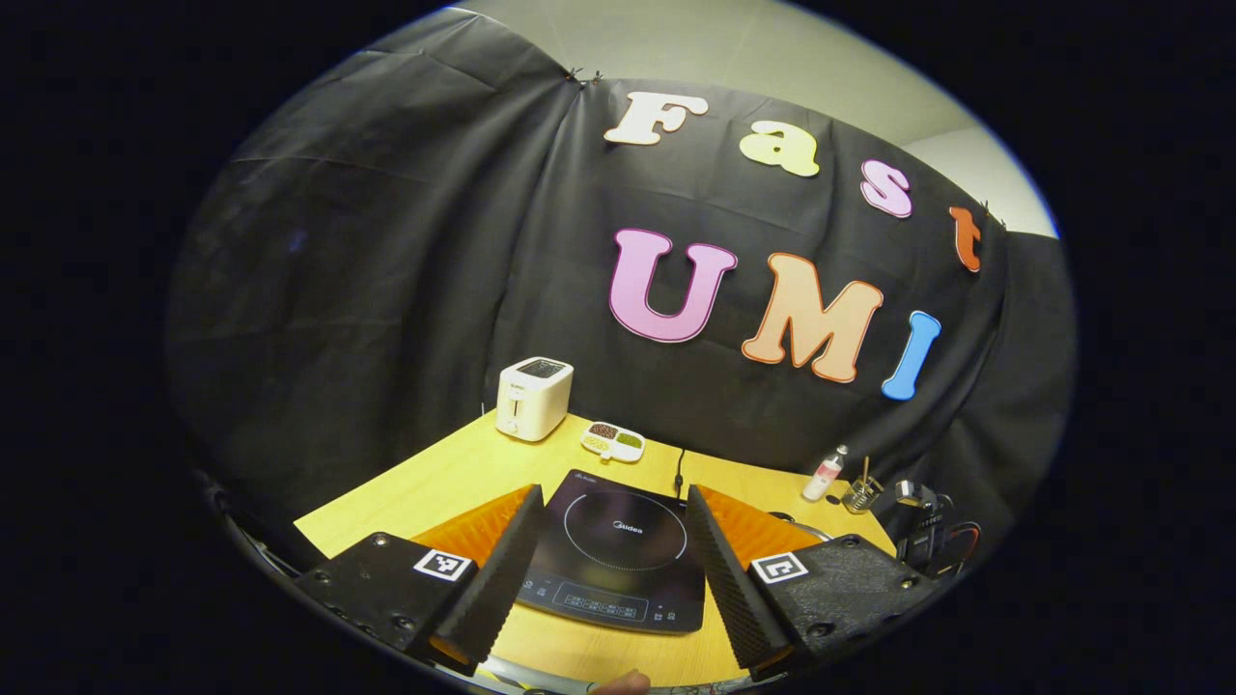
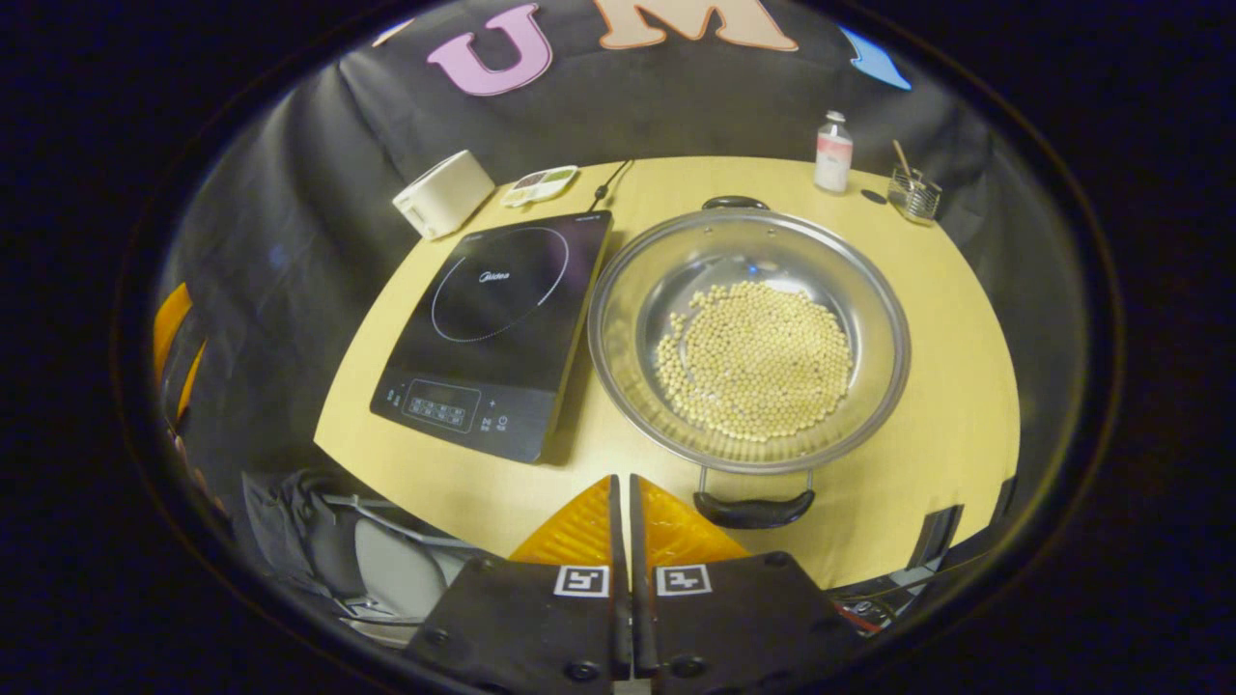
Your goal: First push the handle of the pot to place it horizontally, then grasp the pot with both hands and set it on the induction cooktop.
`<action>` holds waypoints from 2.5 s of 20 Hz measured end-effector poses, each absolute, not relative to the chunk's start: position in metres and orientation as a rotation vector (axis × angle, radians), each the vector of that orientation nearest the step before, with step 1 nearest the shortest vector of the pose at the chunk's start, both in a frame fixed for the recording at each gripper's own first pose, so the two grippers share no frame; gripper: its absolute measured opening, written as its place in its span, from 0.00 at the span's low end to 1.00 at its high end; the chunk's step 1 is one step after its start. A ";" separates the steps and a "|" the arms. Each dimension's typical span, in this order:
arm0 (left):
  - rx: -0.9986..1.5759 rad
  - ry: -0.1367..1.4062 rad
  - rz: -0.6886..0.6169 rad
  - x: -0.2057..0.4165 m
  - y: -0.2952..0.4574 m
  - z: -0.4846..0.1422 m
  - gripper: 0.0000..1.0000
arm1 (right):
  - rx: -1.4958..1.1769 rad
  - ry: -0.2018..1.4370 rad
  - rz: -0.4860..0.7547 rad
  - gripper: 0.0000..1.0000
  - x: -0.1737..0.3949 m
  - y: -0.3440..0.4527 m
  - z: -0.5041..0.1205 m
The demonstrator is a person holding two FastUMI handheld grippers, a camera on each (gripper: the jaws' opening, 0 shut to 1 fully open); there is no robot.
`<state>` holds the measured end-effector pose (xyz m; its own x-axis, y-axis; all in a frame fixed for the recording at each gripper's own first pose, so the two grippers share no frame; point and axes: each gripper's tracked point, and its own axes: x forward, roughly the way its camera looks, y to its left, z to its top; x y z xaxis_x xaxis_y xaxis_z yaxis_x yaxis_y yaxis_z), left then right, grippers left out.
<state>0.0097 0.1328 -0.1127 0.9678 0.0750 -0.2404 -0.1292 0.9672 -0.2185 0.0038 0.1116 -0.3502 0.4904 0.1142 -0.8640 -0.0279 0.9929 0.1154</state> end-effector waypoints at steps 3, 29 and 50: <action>-0.222 0.243 0.114 0.009 0.132 -0.114 0.90 | 0.056 1.118 0.099 0.04 0.003 0.111 -0.372; -0.158 0.286 0.130 0.039 0.074 -0.121 0.90 | 0.181 1.187 0.050 0.02 0.013 0.030 -0.397; -0.106 0.319 0.169 0.045 -0.001 -0.130 0.90 | 0.289 1.141 -0.054 0.00 0.052 -0.098 -0.395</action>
